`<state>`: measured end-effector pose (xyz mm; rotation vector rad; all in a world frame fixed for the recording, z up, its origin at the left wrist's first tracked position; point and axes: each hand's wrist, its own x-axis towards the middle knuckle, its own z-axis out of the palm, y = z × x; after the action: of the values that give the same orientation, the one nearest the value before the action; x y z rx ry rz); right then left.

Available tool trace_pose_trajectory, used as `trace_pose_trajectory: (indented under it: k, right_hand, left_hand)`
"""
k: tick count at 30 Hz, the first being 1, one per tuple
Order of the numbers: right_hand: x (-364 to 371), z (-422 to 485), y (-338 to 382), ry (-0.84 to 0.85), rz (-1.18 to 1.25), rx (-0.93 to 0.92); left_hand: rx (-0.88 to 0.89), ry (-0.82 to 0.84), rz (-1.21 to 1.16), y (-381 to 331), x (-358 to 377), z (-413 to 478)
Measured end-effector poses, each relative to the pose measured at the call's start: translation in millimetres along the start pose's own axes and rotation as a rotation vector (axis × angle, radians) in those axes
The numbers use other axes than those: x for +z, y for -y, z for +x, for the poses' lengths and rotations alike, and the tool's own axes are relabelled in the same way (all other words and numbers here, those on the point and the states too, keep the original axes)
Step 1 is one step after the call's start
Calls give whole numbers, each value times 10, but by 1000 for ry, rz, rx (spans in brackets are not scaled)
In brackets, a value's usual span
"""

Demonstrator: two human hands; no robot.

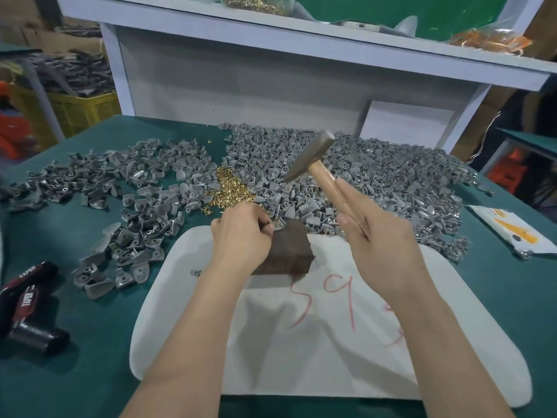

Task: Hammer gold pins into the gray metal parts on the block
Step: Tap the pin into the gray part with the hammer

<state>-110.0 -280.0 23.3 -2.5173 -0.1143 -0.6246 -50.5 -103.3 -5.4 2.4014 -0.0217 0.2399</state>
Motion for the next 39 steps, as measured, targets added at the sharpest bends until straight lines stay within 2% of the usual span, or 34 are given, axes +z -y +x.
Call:
trace_pose_trajectory:
  k: [2, 5, 6, 12, 16, 18, 23, 25, 28, 33, 35, 38, 39]
  right_hand:
    - [-28, -60, 63, 0, -18, -37]
    - [-4, -125, 92, 152, -89, -16]
    - [6, -125, 84, 157, -92, -7]
    - [-36, -31, 109, -32, -36, -14]
    - [27, -14, 117, 5, 145, 159]
    - [53, -4, 75, -6, 112, 180]
    - [62, 74, 49, 232, 107, 300]
    - [76, 73, 54, 255, 39, 278]
    - [74, 46, 69, 118, -69, 146]
    - [5, -17, 150, -39, -84, -14]
    - [26, -58, 177, 10, -103, -43]
    - [60, -114, 138, 175, -181, 17]
    - [53, -111, 134, 166, -181, 11]
  left_hand:
    - [-5, -6, -28, -10, -10, -15]
    - [-23, -1, -49, -36, -37, -28]
    - [-21, -1, -48, -43, -39, -31]
    - [-21, -13, -64, -43, -28, -46]
    - [-28, -7, -69, -38, -34, -51]
    - [-17, -8, -70, -36, -30, -59]
    - [-19, 14, -43, -55, -43, -50]
    - [-4, 15, -19, -57, -45, -52]
    - [-10, 16, -20, -61, -57, -55]
    - [-14, -4, -42, -55, -50, -67]
    - [-14, -12, -52, -52, -49, -58]
    - [-5, -5, -43, -61, -49, -55]
    - [-7, -6, -48, -58, -48, -56]
